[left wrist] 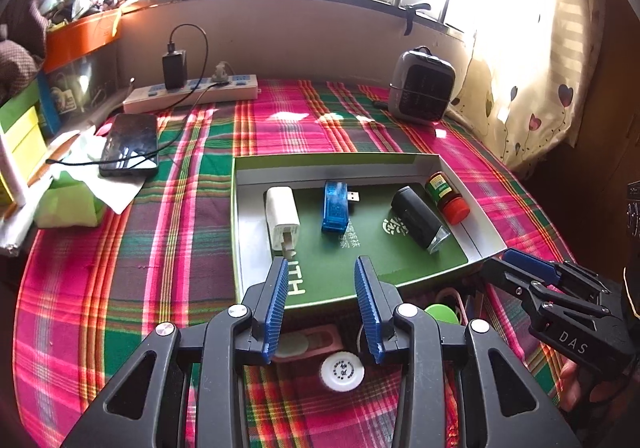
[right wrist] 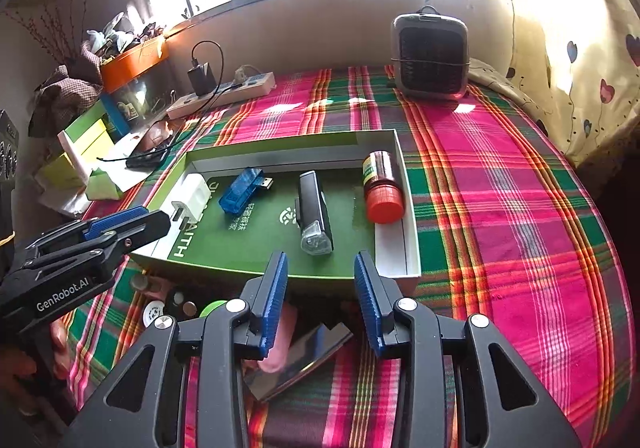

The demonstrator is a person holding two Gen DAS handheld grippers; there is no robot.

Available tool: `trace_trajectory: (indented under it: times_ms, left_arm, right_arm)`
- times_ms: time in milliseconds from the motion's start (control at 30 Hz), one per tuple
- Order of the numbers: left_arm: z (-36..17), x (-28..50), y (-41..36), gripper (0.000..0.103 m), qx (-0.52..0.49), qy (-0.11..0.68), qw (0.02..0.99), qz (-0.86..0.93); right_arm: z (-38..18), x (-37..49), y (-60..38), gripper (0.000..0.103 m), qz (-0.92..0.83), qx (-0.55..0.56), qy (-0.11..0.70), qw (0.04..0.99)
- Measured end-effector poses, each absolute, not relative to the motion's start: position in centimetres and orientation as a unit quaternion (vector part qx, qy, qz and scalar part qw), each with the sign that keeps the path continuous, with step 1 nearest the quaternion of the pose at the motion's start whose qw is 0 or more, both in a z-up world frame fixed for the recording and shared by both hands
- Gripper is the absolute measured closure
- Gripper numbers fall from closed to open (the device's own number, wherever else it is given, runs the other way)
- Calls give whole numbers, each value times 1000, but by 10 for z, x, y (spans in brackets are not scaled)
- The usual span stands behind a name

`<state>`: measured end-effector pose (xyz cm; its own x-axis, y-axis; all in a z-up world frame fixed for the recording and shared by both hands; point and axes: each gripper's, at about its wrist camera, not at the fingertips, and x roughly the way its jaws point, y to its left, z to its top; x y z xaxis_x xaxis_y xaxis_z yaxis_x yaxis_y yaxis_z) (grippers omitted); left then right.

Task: Organize rigid objects
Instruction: 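Withdraw both open tools from the box toward the items in front of it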

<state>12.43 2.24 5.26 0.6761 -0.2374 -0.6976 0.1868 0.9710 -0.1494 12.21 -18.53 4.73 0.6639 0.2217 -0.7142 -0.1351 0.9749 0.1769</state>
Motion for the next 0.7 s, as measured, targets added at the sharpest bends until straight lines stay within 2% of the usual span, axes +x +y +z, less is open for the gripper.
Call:
trace_trajectory:
  times_ms: [367, 700]
  left_arm:
    - [36, 88, 66, 67, -72, 397, 910, -96]
    - [18, 81, 74, 67, -87, 411, 901, -108]
  right_arm:
    - [33, 86, -192, 59, 79, 75, 414, 904]
    - [19, 73, -178, 52, 95, 73, 434, 893]
